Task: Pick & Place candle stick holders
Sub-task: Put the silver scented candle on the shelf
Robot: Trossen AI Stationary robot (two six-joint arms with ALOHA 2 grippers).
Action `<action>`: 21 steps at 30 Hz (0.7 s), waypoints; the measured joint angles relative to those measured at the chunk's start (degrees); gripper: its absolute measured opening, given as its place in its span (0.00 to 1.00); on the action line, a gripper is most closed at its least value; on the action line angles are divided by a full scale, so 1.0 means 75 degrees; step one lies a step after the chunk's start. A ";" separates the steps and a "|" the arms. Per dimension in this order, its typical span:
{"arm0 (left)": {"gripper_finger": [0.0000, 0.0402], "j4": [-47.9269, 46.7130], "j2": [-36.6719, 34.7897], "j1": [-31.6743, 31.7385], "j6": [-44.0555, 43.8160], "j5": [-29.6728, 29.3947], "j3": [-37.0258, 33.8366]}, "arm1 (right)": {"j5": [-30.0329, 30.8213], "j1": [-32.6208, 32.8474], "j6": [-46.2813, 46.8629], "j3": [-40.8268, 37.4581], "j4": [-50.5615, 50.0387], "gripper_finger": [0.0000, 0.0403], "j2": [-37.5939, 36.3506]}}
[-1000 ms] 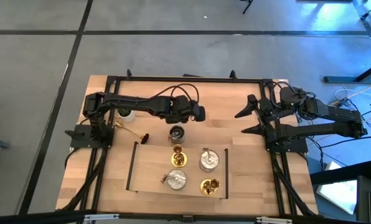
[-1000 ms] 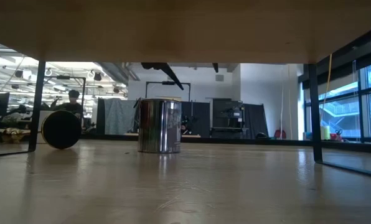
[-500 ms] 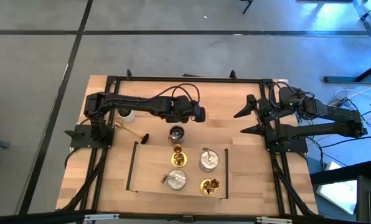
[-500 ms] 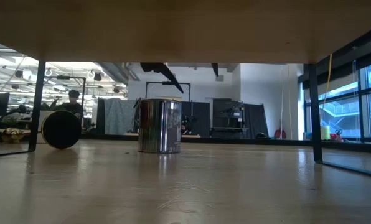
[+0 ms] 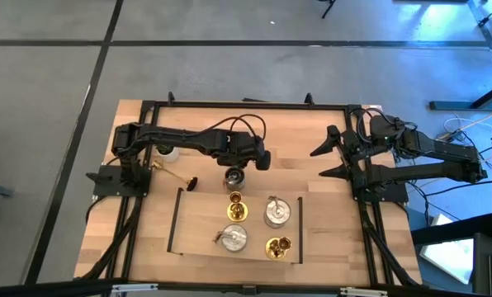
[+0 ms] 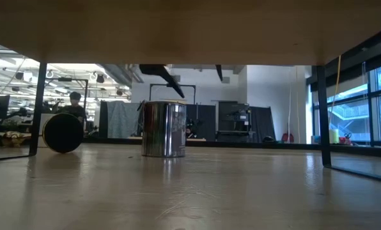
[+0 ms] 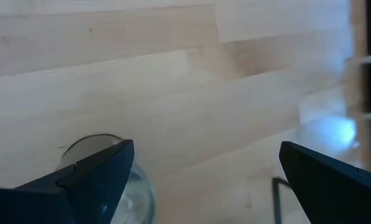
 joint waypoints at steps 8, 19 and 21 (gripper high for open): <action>1.00 -0.0621 0.0000 -0.0008 0.0906 0.0270 0.0060 | 0.0002 0.0000 -0.0012 0.0000 0.0001 0.84 0.0000; 1.00 -0.1623 0.0000 -0.0110 0.1451 0.0375 0.0067 | 0.0005 0.0000 -0.0026 0.0000 0.0015 0.84 0.0002; 1.00 -0.1859 0.0000 -0.0110 0.1453 0.0316 0.0067 | 0.0005 0.0000 -0.0026 0.0000 0.0039 0.84 0.0003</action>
